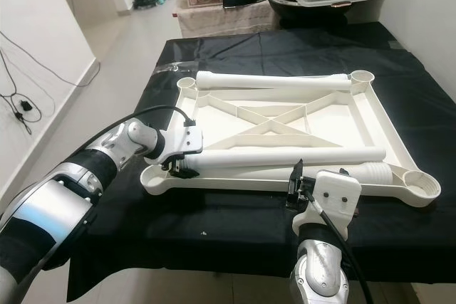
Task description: Building children table
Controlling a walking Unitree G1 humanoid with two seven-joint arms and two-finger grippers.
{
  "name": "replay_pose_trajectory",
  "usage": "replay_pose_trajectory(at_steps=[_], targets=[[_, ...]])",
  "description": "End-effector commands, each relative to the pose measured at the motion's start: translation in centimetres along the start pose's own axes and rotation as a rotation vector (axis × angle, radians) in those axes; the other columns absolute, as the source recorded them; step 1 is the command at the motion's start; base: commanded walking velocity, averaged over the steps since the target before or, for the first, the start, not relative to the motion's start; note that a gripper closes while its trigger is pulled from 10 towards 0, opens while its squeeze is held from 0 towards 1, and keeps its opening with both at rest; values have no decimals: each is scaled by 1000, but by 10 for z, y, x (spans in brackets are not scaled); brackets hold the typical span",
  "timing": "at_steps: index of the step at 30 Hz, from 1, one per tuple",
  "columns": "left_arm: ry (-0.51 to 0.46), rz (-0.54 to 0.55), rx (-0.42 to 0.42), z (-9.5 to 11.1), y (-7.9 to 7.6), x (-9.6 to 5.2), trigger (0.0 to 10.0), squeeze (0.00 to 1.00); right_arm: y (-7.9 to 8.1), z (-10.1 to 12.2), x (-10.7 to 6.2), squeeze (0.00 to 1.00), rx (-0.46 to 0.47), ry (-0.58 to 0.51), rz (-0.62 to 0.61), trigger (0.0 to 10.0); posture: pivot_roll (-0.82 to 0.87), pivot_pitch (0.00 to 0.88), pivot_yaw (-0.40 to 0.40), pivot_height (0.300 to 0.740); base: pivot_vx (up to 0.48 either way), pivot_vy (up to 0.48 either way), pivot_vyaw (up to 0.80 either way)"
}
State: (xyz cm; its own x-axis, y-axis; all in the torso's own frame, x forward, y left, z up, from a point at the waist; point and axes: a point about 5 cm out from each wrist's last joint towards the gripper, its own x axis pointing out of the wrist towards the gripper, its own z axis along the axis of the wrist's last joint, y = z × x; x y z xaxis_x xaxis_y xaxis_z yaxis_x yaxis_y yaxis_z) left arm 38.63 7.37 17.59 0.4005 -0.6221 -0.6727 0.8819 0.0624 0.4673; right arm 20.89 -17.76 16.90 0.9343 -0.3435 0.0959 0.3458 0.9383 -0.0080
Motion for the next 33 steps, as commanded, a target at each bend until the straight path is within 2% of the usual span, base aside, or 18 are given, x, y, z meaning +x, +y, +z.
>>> replay_pose_trajectory(at_steps=[1, 11, 12, 13, 15, 18, 21, 23, 24, 26, 29, 30, 31, 32, 33], targets=[[57, -78, -34, -18, -14, 4, 0, 0, 2, 2, -3, 0, 19, 7, -3, 10000, 78, 125, 118, 740, 0, 0, 0], [56, -65, -34, -18, -12, 3, 0, 0, 2, 3, 1, 0, 22, 5, -3, 10000, 89, 120, 110, 740, 0, 0, 0], [26, -22, -46, -15, -7, 0, 0, 0, 4, 5, 6, 0, 27, -10, 1, 10000, 94, 84, 101, 740, 0, 0, 0], [26, -22, -46, -15, -7, 0, 0, 0, 4, 5, 6, 0, 27, -10, 1, 10000, 94, 84, 101, 740, 0, 0, 0], [-57, 82, -83, -6, 5, -6, 0, 0, 8, 11, 17, 0, 48, -52, 12, 10000, 97, 51, 95, 740, 0, 0, 0], [-97, 116, -103, -2, 9, -8, 0, 0, 9, 13, 22, 0, 54, -68, 18, 10000, 95, 30, 90, 740, 0, 0, 0], [-213, 211, -180, 6, 18, -12, 0, 0, 13, 22, 34, 0, 76, -117, 47, 10000, 98, 0, 76, 740, 0, 0, 0], [-235, 225, -196, 7, 19, -13, 0, 0, 14, 24, 36, 0, 82, -126, 53, 10000, 98, 0, 76, 740, 0, 0, 0], [-254, 241, -196, 8, 20, -14, 9961, 0, 15, 27, 39, 0, 101, -137, 64, 10000, 98, 0, 70, 740, 0, 0, 0], [-297, 295, -201, 10, 22, -16, 10000, 0, 18, 32, 44, 0, 153, -158, 99, 10000, 96, 0, 63, 740, 0, 0, 0], [-322, 328, -208, 12, 24, -17, 10000, 0, 19, 34, 46, 0, 181, -168, 117, 10000, 96, 0, 63, 740, 0, 0, 0], [-365, 398, -227, 13, 26, -19, 10000, 0, 22, 37, 49, 0, 236, -166, 146, 10000, 90, 0, 56, 740, 0, 0, 0], [-365, 398, -227, 13, 26, -19, 10000, 0, 22, 37, 49, 0, 236, -166, 146, 10000, 90, 0, 56, 740, 0, 0, 0], [-411, 470, -244, 14, 27, -20, 10000, 0, 24, 39, 52, 0, 298, -161, 185, 10000, 86, 0, 50, 740, 0, 0, 0], [-411, 470, -244, 14, 27, -20, 10000, 0, 24, 39, 52, 0, 298, -161, 185, 10000, 86, 0, 50, 740, 0, 0, 0]])
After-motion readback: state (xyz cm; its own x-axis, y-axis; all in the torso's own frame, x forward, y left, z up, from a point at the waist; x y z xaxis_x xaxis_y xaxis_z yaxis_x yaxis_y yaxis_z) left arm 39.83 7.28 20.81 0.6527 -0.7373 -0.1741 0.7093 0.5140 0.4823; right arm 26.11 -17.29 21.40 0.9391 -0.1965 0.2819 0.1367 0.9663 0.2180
